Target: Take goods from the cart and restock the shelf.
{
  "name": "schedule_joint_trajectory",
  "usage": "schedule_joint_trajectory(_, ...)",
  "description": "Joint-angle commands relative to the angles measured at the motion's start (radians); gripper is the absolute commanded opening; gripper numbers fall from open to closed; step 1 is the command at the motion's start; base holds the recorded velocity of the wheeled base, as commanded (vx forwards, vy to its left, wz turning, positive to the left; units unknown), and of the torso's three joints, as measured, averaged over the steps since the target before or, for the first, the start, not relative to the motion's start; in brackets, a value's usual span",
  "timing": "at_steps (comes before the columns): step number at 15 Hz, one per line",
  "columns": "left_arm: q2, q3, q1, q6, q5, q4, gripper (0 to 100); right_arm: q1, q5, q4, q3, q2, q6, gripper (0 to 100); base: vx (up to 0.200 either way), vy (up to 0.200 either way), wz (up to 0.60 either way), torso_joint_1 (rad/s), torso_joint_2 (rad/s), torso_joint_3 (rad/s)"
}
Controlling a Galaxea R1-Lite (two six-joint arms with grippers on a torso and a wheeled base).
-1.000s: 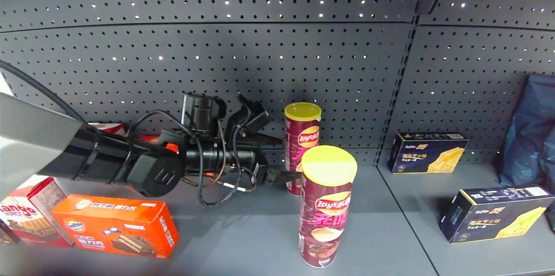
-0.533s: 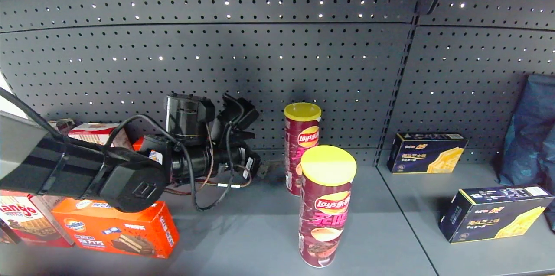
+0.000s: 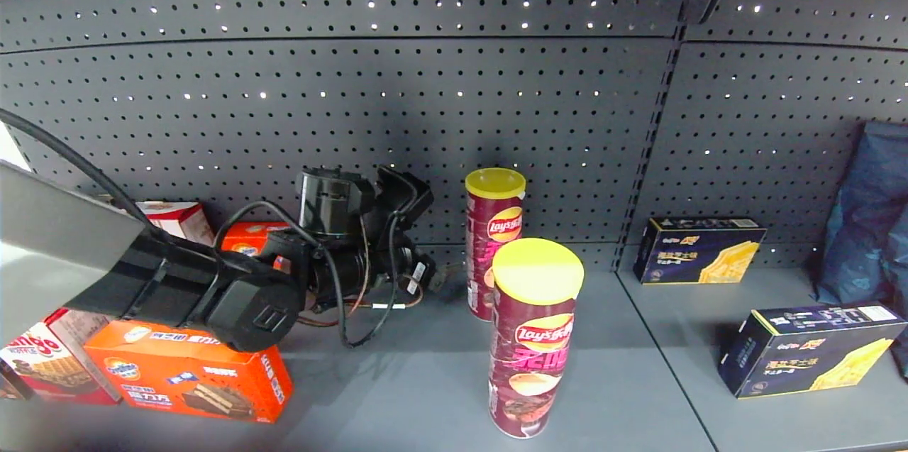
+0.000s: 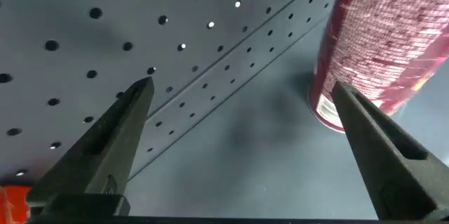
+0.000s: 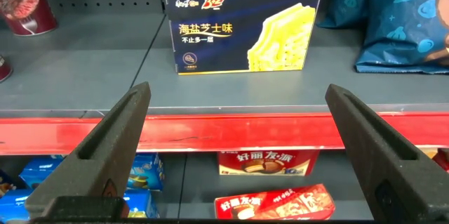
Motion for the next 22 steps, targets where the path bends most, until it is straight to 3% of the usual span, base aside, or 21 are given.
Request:
schedule_joint_trajectory(1, 0.034, -0.009, -0.003, 0.0, 0.002, -0.004, 100, 0.0, 0.001, 0.0, 0.0, 0.001, 0.0, 100, 0.0, 0.0, 0.0, 0.0, 0.0, 0.0)
schedule_joint_trajectory(11, 0.086, -0.054, -0.032, 0.0, 0.003, -0.005, 100, 0.0, 0.001, 0.0, 0.0, 0.001, 0.0, 100, 0.0, 0.0, 0.0, 0.0, 0.0, 0.0)
schedule_joint_trajectory(18, 0.015, -0.043, -0.018, 0.003, 0.014, -0.037, 100, 0.0, -0.001, 0.0, 0.0, 0.001, 0.0, 100, 0.0, 0.0, 0.0, 0.0, 0.0, 0.0)
schedule_joint_trajectory(20, -0.123, 0.027, -0.005, 0.005, 0.02, -0.031, 100, 0.0, -0.001, 0.0, 0.0, 0.001, 0.0, 100, 0.0, 0.0, 0.0, 0.0, 0.0, 0.0)
schedule_joint_trajectory(22, -0.287, 0.173, -0.005, 0.003, 0.031, -0.021, 100, 0.0, -0.001, 0.0, 0.0, 0.001, 0.0, 100, 0.0, 0.0, 0.0, 0.0, 0.0, 0.0)
